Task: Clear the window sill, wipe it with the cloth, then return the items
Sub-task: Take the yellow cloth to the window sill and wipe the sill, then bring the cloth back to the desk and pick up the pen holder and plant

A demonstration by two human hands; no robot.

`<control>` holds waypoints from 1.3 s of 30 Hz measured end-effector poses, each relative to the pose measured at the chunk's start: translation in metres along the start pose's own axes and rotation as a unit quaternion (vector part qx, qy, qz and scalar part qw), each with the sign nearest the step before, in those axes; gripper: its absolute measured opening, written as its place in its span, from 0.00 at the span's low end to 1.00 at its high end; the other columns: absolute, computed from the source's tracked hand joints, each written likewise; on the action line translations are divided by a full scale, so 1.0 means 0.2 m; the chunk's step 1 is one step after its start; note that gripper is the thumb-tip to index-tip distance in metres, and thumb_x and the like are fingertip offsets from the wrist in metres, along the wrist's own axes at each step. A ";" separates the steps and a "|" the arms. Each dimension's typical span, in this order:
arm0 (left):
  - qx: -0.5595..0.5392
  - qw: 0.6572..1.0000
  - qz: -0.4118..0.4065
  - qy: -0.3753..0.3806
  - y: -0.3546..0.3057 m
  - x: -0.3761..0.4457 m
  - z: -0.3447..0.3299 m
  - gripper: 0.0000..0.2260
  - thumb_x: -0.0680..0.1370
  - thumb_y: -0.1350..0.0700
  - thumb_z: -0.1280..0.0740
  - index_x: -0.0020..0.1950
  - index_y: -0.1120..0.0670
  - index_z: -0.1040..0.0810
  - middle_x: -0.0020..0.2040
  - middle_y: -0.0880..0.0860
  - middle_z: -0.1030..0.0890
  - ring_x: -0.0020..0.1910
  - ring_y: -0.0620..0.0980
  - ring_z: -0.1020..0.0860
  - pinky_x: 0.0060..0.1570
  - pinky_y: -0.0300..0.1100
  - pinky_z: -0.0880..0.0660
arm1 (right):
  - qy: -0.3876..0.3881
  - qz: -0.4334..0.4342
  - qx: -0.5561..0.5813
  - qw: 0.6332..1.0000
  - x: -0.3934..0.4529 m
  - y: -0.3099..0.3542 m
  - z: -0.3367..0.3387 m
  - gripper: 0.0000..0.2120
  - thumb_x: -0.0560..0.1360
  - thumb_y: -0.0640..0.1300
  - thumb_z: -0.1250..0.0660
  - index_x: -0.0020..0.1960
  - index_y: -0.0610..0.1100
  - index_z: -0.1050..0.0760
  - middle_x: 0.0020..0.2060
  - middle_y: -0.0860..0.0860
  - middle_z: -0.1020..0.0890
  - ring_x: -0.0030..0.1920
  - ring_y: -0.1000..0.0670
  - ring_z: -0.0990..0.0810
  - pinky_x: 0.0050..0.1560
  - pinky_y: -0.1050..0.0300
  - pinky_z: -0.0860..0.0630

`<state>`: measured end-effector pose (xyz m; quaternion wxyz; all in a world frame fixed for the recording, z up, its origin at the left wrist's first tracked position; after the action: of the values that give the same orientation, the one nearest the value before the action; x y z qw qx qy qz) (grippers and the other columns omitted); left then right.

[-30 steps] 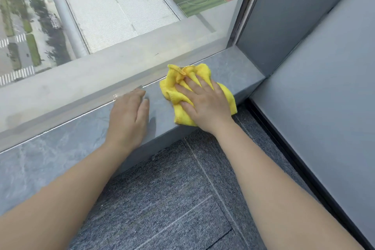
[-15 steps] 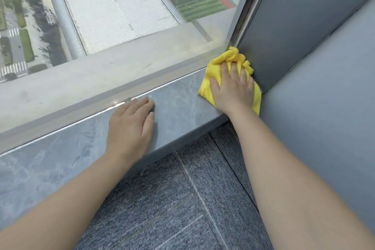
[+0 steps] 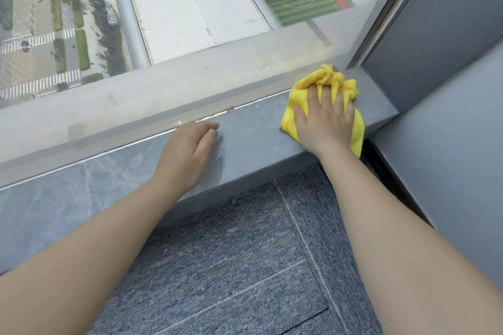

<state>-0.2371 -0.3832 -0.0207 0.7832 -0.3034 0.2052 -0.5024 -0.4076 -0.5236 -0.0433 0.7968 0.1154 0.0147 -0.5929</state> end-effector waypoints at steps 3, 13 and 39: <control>0.015 1.000 0.011 -0.019 0.11 -0.12 0.10 0.23 0.71 0.50 0.48 0.58 0.59 0.25 0.60 0.58 0.22 0.61 0.54 0.28 0.55 0.39 0.37 | 0.010 0.017 -0.005 1.000 -0.09 0.11 -0.03 0.28 0.79 0.56 0.53 0.75 0.47 0.53 0.77 0.46 0.50 0.77 0.43 0.58 0.74 0.43 0.59; -0.001 0.997 0.062 -0.038 0.36 -0.46 0.35 0.21 0.74 0.51 0.47 0.60 0.62 0.27 0.61 0.62 0.24 0.62 0.57 0.29 0.55 0.38 0.38 | 0.055 0.129 -0.024 0.990 -0.51 0.68 -0.19 0.29 0.79 0.56 0.55 0.76 0.47 0.57 0.77 0.46 0.54 0.76 0.43 0.60 0.74 0.43 0.61; -0.554 0.744 0.371 0.038 -0.67 -0.82 1.99 0.25 0.75 0.39 0.47 0.54 0.59 0.28 0.47 0.54 0.22 0.48 0.52 0.24 0.52 0.48 0.27 | 0.352 -0.081 0.789 0.498 -1.27 1.56 1.73 0.19 0.78 0.47 0.52 0.45 0.40 0.24 0.34 0.44 0.18 0.42 0.43 0.24 0.47 0.51 0.28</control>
<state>-0.1437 -0.1688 0.3657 0.5932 -0.5646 0.5736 0.0186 -0.2264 -0.2700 0.3856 0.2524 0.8933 -0.1705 -0.3305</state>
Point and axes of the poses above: each hand's wrist, its own x-axis towards the middle knuckle, its own z-axis out of the back of the hand, y = z × x, the point moved 1 cm from there along x, towards the middle knuckle
